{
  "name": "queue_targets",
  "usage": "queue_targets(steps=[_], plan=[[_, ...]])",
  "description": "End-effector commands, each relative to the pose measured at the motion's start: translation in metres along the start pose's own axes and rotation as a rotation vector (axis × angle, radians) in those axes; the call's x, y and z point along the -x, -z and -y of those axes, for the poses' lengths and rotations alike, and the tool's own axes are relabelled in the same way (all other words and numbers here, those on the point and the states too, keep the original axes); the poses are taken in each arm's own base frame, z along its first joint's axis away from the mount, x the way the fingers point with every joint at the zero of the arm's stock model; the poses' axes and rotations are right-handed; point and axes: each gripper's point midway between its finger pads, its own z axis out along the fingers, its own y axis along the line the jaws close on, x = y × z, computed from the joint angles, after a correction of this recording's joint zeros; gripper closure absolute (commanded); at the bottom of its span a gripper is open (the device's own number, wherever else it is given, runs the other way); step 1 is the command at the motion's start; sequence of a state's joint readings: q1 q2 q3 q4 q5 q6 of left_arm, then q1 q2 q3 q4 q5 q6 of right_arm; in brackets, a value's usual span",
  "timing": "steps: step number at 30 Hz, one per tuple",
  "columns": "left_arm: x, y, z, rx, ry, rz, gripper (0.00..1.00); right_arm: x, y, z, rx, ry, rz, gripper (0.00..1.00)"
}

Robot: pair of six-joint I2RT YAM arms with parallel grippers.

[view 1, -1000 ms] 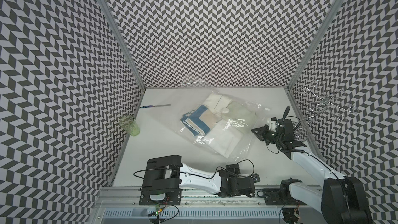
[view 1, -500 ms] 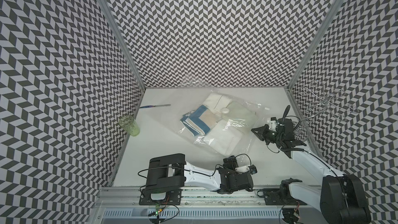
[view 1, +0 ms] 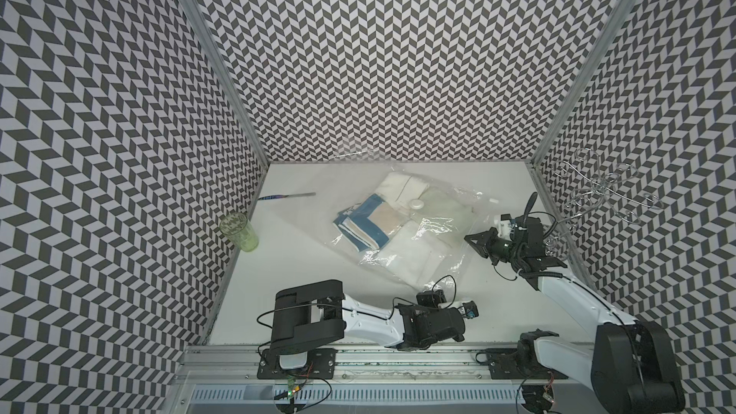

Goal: Place the folded towel into the vacuum bag
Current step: Adjust the vacuum bag at the center of the board.

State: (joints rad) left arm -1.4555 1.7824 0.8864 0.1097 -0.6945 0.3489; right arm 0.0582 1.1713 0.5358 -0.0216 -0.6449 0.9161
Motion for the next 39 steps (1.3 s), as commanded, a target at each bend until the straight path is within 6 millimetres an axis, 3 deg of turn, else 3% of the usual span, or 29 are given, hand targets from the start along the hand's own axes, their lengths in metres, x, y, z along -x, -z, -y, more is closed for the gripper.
queue_targets(steps=[1, 2, 4, 6, 11, 17, 21, 29, 36, 39], plan=[[0.017, 0.01, -0.009, -0.014, -0.006, 0.083, 0.95, 0.01, 0.0, -0.016, 0.049, 0.045, 0.005, 0.94], [0.017, 0.012, -0.012, -0.017, -0.005, 0.088, 0.96, 0.01, 0.001, -0.018, 0.051, 0.05, 0.001, 0.88], [0.019, 0.023, -0.022, -0.018, 0.011, 0.107, 1.0, 0.011, 0.003, -0.019, 0.043, 0.064, -0.007, 0.67], [0.024, 0.037, -0.04, -0.003, 0.054, 0.138, 1.0, 0.014, 0.008, -0.023, 0.037, 0.097, -0.006, 0.54], [0.036, 0.08, -0.098, 0.03, 0.214, 0.254, 1.0, 0.024, 0.027, -0.016, -0.032, 0.149, 0.014, 0.35], [0.03, 0.124, -0.151, 0.088, 0.318, 0.365, 1.0, 0.044, 0.062, -0.011, -0.109, 0.16, 0.084, 0.26], [0.019, 0.142, -0.169, 0.108, 0.353, 0.408, 1.0, 0.05, 0.07, -0.008, -0.165, 0.134, 0.103, 0.2], [0.011, 0.159, -0.182, 0.128, 0.391, 0.434, 1.0, 0.055, 0.073, 0.008, -0.142, 0.005, 0.117, 0.16], [0.01, 0.164, -0.188, 0.141, 0.396, 0.445, 1.0, 0.072, 0.111, 0.044, -0.431, 0.068, 0.302, 0.12], [0.01, 0.166, -0.187, 0.132, 0.395, 0.45, 1.0, 0.07, 0.108, 0.048, -0.388, 0.039, 0.321, 0.11]])
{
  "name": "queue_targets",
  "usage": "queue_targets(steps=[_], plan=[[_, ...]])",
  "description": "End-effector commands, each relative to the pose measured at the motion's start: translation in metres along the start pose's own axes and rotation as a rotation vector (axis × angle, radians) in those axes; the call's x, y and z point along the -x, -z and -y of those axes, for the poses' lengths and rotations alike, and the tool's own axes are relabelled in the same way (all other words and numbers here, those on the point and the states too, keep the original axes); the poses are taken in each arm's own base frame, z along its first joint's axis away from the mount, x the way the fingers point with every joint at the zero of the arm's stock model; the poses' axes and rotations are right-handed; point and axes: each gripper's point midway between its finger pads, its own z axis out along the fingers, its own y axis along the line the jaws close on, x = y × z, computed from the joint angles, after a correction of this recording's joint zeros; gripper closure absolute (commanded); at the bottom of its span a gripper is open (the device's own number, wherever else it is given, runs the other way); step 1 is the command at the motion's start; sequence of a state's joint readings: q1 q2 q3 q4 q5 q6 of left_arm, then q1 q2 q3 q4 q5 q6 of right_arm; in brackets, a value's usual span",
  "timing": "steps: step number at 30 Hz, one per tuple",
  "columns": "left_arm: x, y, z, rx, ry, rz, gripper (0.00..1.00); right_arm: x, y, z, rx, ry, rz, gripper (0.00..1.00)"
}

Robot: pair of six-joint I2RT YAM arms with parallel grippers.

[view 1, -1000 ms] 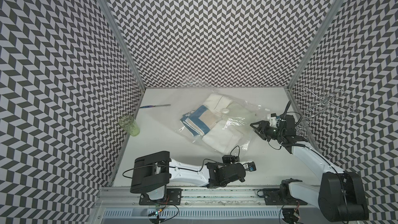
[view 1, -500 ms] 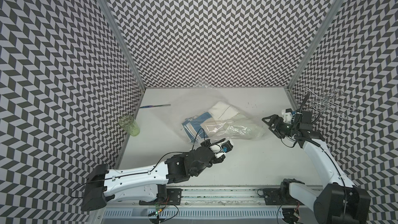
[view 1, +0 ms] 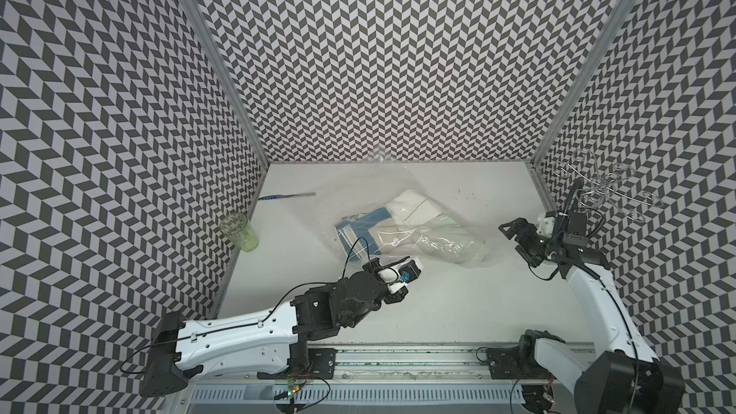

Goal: Place the folded towel into the vacuum bag
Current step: Adjust the vacuum bag at the center of the board.

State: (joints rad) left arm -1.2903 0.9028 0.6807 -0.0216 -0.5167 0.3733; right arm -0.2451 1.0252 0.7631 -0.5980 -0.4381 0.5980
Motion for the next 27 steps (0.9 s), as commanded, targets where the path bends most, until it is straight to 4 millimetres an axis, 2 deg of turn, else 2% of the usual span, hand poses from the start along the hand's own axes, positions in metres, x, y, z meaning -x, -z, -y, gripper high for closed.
queue_targets(steps=[1, 4, 7, 10, 12, 15, 17, 19, 21, 25, 27], plan=[[0.017, 0.008, -0.01, 0.013, 0.047, 0.069, 1.0, 0.003, -0.004, 0.017, -0.023, -0.019, 0.05, 0.11], [0.017, 0.011, -0.012, 0.012, 0.058, 0.073, 1.0, -0.009, -0.022, 0.013, 0.116, -0.107, -0.028, 0.13], [0.017, 0.014, -0.013, 0.008, 0.065, 0.077, 1.0, -0.017, -0.034, 0.005, 0.209, -0.161, -0.116, 0.21], [0.018, 0.016, -0.014, 0.005, 0.07, 0.078, 1.0, -0.018, -0.037, -0.002, 0.272, -0.215, -0.126, 0.32], [0.019, 0.016, -0.015, 0.006, 0.075, 0.078, 1.0, -0.018, -0.034, -0.006, 0.287, -0.229, -0.118, 0.41], [0.02, 0.017, -0.017, 0.014, 0.084, 0.077, 1.0, -0.021, -0.027, -0.011, 0.318, -0.256, -0.112, 0.59], [0.023, 0.019, -0.022, 0.027, 0.097, 0.077, 1.0, -0.023, -0.022, -0.015, 0.341, -0.276, -0.11, 0.75], [0.028, 0.023, -0.03, 0.047, 0.115, 0.076, 1.0, -0.02, -0.014, -0.022, 0.363, -0.286, -0.098, 0.86], [0.036, 0.03, -0.041, 0.071, 0.144, 0.08, 1.0, -0.014, -0.001, -0.034, 0.391, -0.284, -0.073, 0.92], [0.056, 0.054, -0.067, 0.107, 0.218, 0.136, 1.0, 0.002, 0.028, -0.062, 0.438, -0.261, -0.022, 0.99], [0.063, 0.065, -0.078, 0.125, 0.245, 0.156, 1.0, 0.005, 0.036, -0.075, 0.457, -0.244, -0.027, 1.0]])
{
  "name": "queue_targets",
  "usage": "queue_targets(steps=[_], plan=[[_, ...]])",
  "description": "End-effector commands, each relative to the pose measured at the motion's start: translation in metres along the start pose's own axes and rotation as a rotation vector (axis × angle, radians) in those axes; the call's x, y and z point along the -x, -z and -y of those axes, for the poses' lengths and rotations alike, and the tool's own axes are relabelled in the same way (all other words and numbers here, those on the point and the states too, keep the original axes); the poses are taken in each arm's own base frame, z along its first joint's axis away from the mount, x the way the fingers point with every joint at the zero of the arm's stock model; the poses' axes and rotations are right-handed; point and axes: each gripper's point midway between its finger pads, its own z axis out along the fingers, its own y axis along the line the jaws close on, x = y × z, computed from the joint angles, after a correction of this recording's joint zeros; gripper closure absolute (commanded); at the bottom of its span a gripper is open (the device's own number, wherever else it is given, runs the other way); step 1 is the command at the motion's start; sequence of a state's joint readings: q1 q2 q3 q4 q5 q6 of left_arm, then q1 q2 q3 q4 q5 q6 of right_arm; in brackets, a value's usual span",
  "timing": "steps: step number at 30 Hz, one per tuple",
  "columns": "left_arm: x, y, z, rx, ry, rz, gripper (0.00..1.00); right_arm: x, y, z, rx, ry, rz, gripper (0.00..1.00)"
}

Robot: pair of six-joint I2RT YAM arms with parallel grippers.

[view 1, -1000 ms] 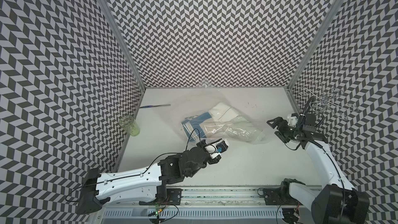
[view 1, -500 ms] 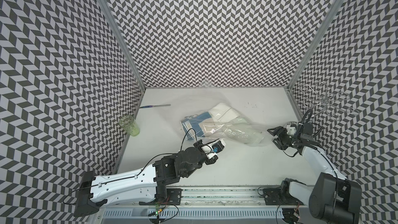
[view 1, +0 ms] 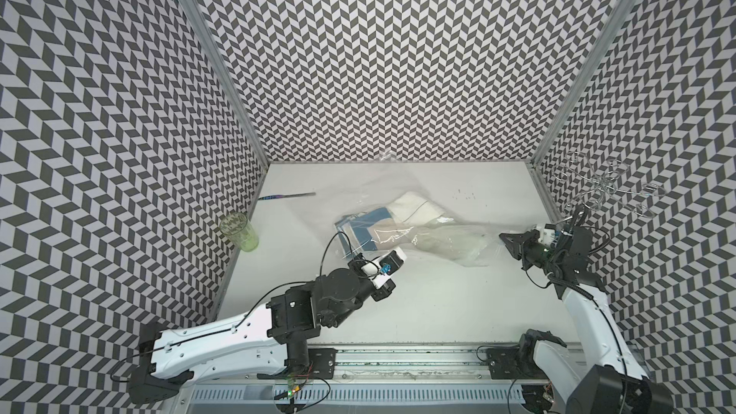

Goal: Place the folded towel into the vacuum bag
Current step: Adjust the vacuum bag at the center of the board.

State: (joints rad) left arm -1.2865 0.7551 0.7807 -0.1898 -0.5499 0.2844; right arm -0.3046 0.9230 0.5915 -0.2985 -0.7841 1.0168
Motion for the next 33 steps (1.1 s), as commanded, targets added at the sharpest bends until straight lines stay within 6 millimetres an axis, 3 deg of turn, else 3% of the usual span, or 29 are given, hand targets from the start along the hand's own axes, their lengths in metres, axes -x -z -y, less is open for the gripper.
queue_targets(steps=[1, 5, 12, 14, 17, 23, 29, 33], plan=[[0.042, 0.026, -0.038, 0.079, 0.127, 0.111, 1.0, 0.005, 0.014, -0.058, 0.123, 0.089, 0.027, 1.0], [0.055, 0.042, -0.06, 0.14, 0.151, 0.151, 1.0, 0.014, 0.022, -0.11, 0.234, 0.113, 0.047, 1.0], [0.099, 0.043, -0.099, 0.243, 0.104, 0.183, 1.0, 0.045, 0.054, -0.242, 0.414, 0.22, 0.157, 1.0], [0.118, 0.046, -0.11, 0.242, 0.127, 0.208, 1.0, 0.057, 0.055, -0.258, 0.397, 0.257, 0.187, 1.0], [0.126, 0.044, -0.105, 0.185, 0.141, 0.207, 1.0, 0.058, 0.043, -0.252, 0.357, 0.263, 0.143, 1.0], [0.121, 0.042, -0.09, 0.1, 0.186, 0.202, 1.0, 0.056, 0.045, -0.236, 0.347, 0.257, 0.178, 1.0], [0.082, 0.016, -0.054, 0.0, 0.188, 0.092, 1.0, 0.044, 0.028, -0.194, 0.3, 0.212, 0.118, 1.0], [0.064, 0.01, -0.048, 0.001, 0.207, 0.059, 1.0, 0.034, 0.016, -0.166, 0.259, 0.197, 0.078, 1.0]])
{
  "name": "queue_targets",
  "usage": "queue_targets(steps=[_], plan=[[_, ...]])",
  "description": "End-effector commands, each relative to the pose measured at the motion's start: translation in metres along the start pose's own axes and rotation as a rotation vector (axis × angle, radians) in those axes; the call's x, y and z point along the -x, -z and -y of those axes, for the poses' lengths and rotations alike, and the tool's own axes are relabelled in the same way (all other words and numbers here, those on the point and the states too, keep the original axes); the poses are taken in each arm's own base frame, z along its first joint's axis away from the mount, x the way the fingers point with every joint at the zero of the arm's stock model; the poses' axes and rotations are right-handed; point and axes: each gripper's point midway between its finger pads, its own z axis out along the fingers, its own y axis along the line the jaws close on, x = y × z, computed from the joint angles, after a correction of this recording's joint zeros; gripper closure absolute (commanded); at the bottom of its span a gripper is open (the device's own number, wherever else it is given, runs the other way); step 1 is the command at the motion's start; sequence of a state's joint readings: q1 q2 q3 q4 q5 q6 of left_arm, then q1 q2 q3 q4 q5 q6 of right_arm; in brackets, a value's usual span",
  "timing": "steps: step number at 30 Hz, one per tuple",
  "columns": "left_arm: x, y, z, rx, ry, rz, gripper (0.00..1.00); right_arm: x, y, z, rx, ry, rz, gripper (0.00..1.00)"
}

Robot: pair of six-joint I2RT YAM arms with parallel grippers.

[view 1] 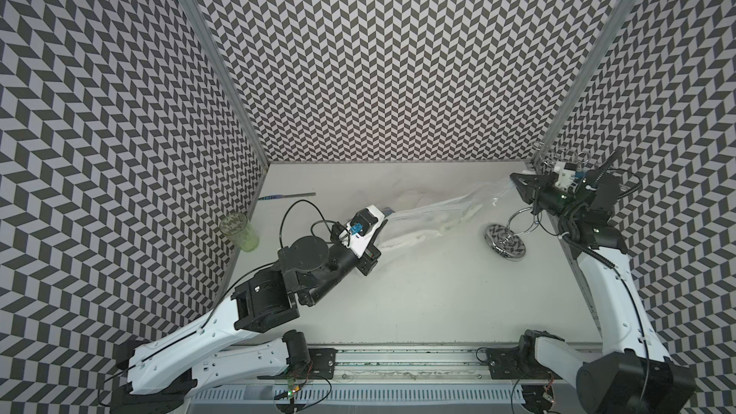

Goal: Place the folded towel into the vacuum bag
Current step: Adjust the vacuum bag at the center of the board.

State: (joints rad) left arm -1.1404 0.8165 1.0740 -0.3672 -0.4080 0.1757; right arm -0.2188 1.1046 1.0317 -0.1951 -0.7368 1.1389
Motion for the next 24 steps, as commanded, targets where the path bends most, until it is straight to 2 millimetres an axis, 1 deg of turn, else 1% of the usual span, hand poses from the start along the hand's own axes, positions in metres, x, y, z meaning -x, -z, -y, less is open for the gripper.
queue_targets(steps=[1, 5, 7, 10, 14, 16, 18, 24], plan=[[-0.002, 0.0, 0.0, -0.006, 0.054, 0.013, 1.0, -0.009, 0.003, -0.001, 0.026, 0.041, -0.005, 1.0], [-0.011, -0.001, -0.006, 0.024, 0.06, -0.014, 1.0, -0.026, -0.008, 0.018, -0.005, 0.037, -0.047, 1.0], [-0.015, -0.001, -0.009, 0.034, 0.071, -0.022, 1.0, -0.033, -0.014, 0.023, -0.016, 0.038, -0.065, 1.0], [-0.018, 0.001, -0.01, 0.037, 0.085, -0.027, 1.0, -0.043, -0.021, 0.028, -0.027, 0.043, -0.087, 1.0], [-0.027, 0.003, -0.015, 0.059, 0.097, -0.058, 1.0, -0.053, -0.022, 0.031, -0.041, 0.048, -0.091, 1.0], [-0.036, 0.004, -0.019, 0.086, 0.104, -0.088, 1.0, -0.065, -0.023, 0.035, -0.057, 0.053, -0.108, 1.0], [-0.05, 0.005, -0.024, 0.118, 0.115, -0.129, 1.0, -0.077, -0.022, 0.041, -0.071, 0.048, -0.126, 1.0], [-0.092, 0.003, -0.027, 0.145, 0.204, -0.214, 1.0, -0.101, -0.006, 0.07, -0.128, 0.037, -0.114, 1.0]])
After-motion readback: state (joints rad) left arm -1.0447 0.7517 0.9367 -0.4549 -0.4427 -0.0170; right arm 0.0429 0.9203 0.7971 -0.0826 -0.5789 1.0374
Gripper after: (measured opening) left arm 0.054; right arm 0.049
